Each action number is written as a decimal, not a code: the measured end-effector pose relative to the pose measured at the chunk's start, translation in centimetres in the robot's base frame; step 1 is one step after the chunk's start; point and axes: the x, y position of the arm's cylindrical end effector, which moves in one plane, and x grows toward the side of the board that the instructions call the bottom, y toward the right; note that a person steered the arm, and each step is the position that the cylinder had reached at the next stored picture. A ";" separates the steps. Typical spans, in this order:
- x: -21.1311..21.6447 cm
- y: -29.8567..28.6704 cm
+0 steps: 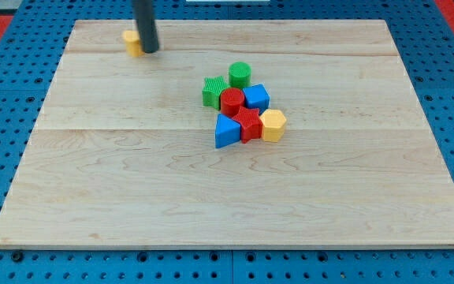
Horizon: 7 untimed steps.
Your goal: Push the yellow heart to the left center
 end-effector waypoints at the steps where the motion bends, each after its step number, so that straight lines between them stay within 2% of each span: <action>1: -2.8 3.0; 2: -2.6 -1.8; 4: 3.7 -6.8; 5: 9.0 -7.0; 7: 14.9 -6.2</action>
